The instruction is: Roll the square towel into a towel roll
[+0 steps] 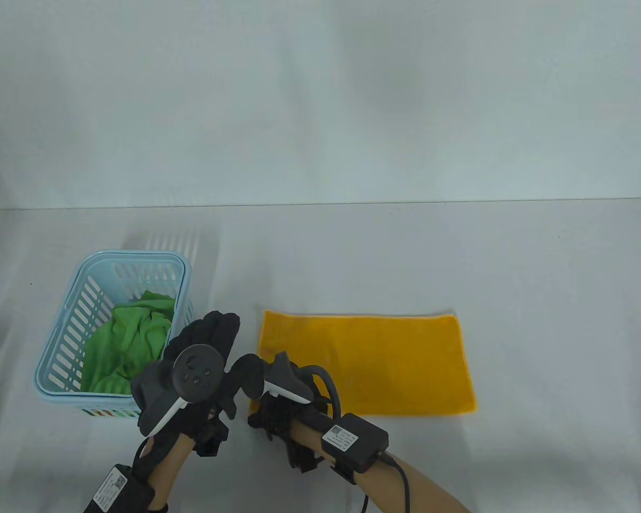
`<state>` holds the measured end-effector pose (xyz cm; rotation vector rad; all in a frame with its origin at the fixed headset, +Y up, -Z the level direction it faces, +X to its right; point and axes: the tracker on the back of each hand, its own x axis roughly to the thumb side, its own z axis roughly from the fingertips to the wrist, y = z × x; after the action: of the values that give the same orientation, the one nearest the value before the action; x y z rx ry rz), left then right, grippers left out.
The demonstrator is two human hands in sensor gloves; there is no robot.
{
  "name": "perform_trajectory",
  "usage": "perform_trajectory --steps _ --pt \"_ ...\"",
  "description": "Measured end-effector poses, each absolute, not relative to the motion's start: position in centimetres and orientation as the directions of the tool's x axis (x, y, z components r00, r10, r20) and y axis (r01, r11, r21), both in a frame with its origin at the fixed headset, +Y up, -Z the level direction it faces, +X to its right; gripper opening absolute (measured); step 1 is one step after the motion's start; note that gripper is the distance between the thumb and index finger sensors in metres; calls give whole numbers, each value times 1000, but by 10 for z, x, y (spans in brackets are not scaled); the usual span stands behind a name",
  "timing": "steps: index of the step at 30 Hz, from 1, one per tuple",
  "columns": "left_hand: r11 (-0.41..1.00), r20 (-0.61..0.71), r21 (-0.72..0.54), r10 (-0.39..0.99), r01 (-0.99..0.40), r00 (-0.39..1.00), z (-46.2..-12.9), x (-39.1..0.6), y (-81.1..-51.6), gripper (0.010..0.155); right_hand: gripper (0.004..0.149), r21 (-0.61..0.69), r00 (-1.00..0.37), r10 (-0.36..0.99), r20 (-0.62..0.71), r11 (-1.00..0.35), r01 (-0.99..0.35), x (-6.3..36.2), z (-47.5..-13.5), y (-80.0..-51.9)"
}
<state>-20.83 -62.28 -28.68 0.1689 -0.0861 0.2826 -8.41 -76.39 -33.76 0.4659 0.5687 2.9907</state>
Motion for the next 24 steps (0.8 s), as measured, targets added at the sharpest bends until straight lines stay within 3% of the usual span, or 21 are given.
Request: perform_trajectory --steps 8,13,24 --pt "952 109 143 256 -270 960 -288 -206 -625 78 44 433 -942 260 215 -890 -147 -77 -350 -757" --pt "952 104 135 261 -274 960 -288 -207 -625 78 41 433 -936 290 200 -883 -181 -73 -352 -754" --pt "950 102 130 271 -283 957 -288 -208 -626 77 39 514 -845 520 128 -763 -392 -28 -338 -708"
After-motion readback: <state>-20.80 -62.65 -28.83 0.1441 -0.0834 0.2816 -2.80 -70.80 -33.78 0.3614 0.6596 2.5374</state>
